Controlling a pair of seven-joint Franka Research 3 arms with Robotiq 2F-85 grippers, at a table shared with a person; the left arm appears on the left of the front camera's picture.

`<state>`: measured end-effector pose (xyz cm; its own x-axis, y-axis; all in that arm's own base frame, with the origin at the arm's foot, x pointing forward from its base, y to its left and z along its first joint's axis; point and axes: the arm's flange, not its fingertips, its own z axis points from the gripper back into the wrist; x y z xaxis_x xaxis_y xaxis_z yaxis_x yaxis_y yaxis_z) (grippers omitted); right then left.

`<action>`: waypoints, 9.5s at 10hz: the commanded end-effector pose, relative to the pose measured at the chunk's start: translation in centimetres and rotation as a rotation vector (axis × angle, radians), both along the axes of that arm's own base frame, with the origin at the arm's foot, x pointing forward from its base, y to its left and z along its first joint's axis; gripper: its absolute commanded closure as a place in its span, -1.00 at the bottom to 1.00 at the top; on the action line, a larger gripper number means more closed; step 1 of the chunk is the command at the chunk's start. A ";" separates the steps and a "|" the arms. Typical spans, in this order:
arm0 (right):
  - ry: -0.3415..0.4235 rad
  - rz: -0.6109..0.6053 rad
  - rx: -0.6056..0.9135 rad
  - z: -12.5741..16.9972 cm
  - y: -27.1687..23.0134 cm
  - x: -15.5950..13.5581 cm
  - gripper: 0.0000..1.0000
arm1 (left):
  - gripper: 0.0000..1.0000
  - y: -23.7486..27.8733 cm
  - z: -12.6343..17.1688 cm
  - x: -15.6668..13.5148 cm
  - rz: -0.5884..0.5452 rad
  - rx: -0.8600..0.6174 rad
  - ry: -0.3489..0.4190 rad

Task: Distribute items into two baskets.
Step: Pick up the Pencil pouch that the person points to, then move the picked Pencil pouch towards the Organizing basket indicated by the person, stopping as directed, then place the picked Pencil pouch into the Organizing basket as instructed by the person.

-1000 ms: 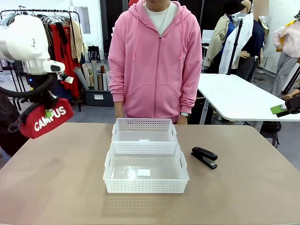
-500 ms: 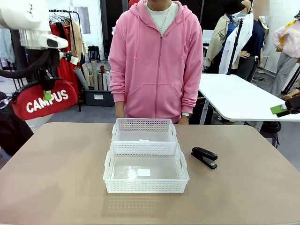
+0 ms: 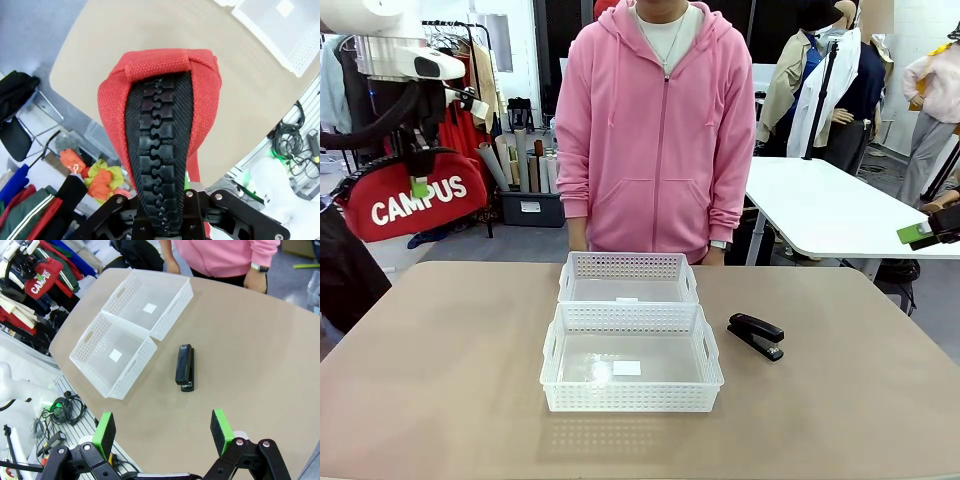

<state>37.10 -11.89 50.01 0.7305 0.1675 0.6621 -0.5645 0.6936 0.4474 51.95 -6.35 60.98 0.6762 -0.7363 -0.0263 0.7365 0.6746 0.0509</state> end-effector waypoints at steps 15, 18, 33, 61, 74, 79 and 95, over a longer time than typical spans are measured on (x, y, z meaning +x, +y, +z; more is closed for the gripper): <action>-0.017 0.005 0.016 0.1 0.0 0.2 -1.00 | 1.00 -0.1 0.6 -0.4 -0.003 -0.001 -0.011; -0.017 0.005 0.016 0.1 0.0 0.2 -1.00 | 1.00 -0.1 0.6 -0.4 -0.003 -0.001 -0.011; -0.017 0.005 0.016 0.1 0.0 0.2 -1.00 | 1.00 -1.2 -0.5 -0.8 -0.026 -0.032 -0.016; -0.017 0.005 0.016 0.1 0.0 0.2 -1.00 | 1.00 -6.9 -8.2 4.9 -0.315 -0.006 0.048; -0.017 0.005 0.016 0.1 0.0 0.2 -1.00 | 1.00 -0.8 -7.5 -0.6 -0.218 -0.026 0.068; -0.017 0.005 0.016 0.1 0.0 0.2 -1.00 | 1.00 -0.8 -7.5 -0.6 -0.218 -0.026 0.068; -0.017 0.005 0.016 0.1 0.0 0.2 -1.00 | 1.00 -1.7 -7.8 -1.1 -0.214 -0.018 0.066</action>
